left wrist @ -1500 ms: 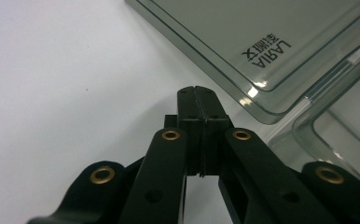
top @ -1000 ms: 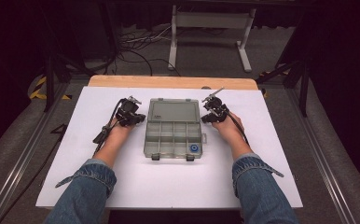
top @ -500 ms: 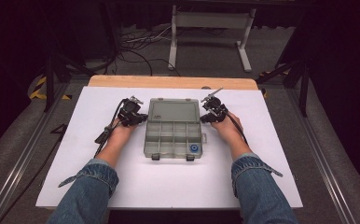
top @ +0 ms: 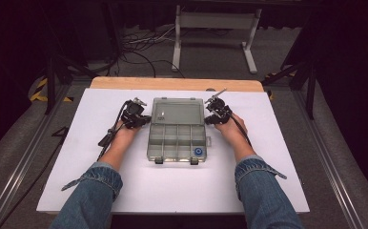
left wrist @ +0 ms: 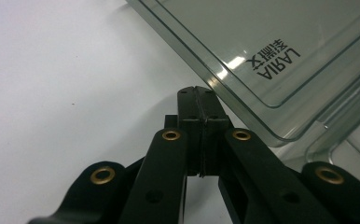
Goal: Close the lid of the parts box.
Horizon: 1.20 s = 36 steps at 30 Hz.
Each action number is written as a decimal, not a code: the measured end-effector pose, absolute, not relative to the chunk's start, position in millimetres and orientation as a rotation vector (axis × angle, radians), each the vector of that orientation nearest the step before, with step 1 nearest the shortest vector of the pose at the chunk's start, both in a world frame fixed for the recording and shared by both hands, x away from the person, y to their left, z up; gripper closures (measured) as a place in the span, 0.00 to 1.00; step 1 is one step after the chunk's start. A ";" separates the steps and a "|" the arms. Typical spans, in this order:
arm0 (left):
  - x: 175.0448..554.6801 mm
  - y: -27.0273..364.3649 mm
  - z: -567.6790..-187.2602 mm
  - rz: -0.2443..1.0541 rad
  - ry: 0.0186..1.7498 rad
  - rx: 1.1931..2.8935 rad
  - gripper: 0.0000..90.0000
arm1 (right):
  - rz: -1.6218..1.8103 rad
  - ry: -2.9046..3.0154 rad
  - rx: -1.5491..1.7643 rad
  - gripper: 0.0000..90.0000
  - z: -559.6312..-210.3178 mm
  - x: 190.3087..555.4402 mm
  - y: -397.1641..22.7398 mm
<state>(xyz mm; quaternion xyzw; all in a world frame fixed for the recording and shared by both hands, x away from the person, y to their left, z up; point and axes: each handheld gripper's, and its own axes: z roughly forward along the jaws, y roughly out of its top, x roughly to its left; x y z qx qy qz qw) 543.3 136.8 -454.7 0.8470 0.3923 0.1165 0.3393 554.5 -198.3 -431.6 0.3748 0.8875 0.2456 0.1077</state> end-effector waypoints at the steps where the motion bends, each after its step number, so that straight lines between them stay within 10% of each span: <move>1: 543.9 134.9 -453.8 0.292 1.034 2.210 1.00 | 0.724 2.608 1.104 0.99 -431.7 554.9 -198.1; 36: 547.9 128.1 -447.1 0.337 1.038 2.185 1.00 | 0.844 2.504 1.140 1.00 -422.3 559.7 -201.0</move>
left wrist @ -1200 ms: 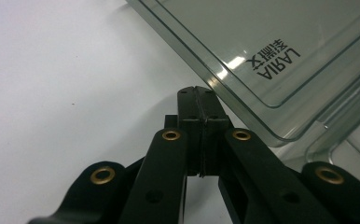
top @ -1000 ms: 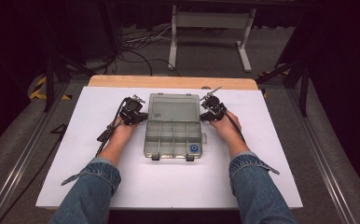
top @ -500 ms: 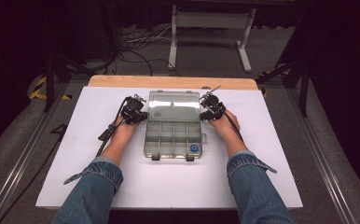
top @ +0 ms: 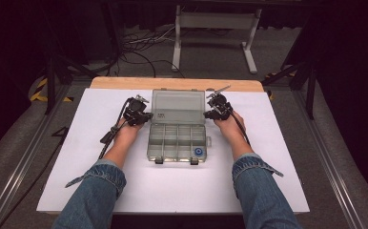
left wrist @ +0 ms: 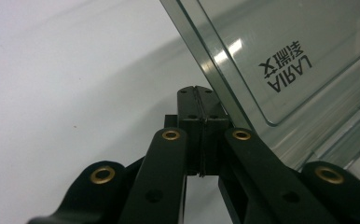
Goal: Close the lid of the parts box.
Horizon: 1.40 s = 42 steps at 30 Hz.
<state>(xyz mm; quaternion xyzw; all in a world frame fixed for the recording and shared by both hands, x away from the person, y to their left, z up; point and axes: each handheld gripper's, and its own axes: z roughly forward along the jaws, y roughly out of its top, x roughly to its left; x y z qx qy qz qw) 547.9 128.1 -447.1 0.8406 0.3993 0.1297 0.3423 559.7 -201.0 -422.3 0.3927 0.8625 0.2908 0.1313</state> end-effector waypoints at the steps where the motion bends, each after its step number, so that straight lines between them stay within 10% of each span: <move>1: 547.4 127.5 -446.7 0.343 1.041 2.188 1.00 | 0.850 2.501 1.134 1.00 -421.1 559.4 -201.3; 42: 533.7 140.6 -414.2 0.383 0.969 2.054 0.99 | 1.035 2.389 0.992 1.00 -379.0 540.5 -212.0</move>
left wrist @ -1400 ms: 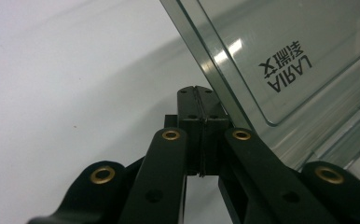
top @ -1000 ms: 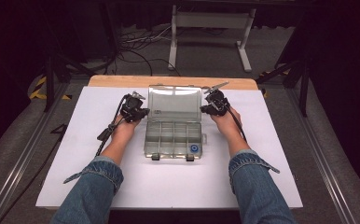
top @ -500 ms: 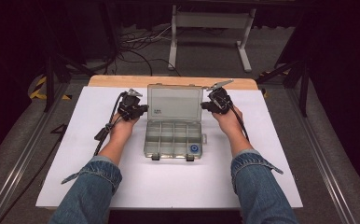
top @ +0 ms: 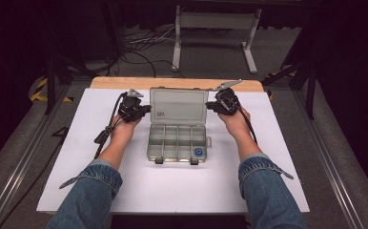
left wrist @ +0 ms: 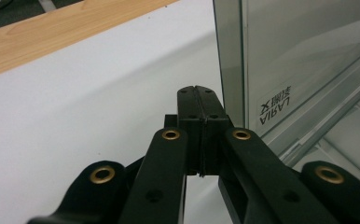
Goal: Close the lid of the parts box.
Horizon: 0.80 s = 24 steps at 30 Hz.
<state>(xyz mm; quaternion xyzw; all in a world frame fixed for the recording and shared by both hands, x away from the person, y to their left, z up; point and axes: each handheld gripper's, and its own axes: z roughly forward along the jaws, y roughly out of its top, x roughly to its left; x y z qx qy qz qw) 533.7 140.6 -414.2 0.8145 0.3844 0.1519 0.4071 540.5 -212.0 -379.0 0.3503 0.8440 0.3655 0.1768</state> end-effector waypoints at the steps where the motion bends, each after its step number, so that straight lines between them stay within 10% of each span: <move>1: 533.4 141.1 -413.3 0.384 0.966 2.054 1.00 | 1.041 2.385 0.985 1.00 -377.8 539.9 -212.3; 24: 515.1 150.0 -397.9 0.391 0.859 2.025 0.99 | 1.118 2.381 0.871 1.00 -352.9 515.5 -216.7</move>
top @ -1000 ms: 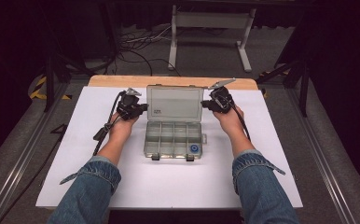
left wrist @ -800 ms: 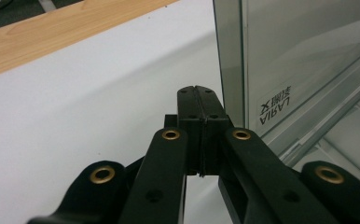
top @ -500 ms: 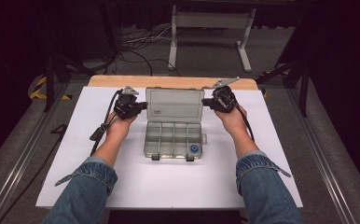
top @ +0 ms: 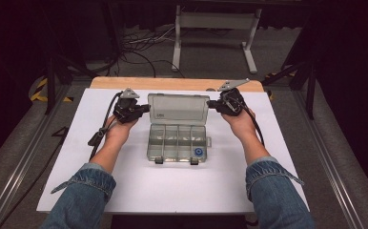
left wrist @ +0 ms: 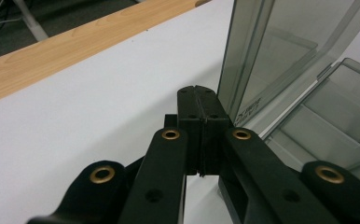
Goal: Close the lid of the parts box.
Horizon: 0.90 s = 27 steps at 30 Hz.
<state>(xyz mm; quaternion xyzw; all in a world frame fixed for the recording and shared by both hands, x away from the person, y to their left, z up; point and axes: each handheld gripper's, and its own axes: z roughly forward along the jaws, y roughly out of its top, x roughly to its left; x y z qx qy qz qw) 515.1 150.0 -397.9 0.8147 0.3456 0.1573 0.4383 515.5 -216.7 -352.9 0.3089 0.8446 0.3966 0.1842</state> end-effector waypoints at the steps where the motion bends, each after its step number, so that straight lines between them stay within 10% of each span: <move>1: 513.9 150.2 -397.8 0.384 0.857 2.023 0.99 | 1.118 2.381 0.871 1.00 -352.9 515.5 -216.7; 27: 499.5 153.9 -393.0 0.371 0.811 2.017 0.99 | 1.156 2.407 0.799 1.00 -345.9 490.6 -219.6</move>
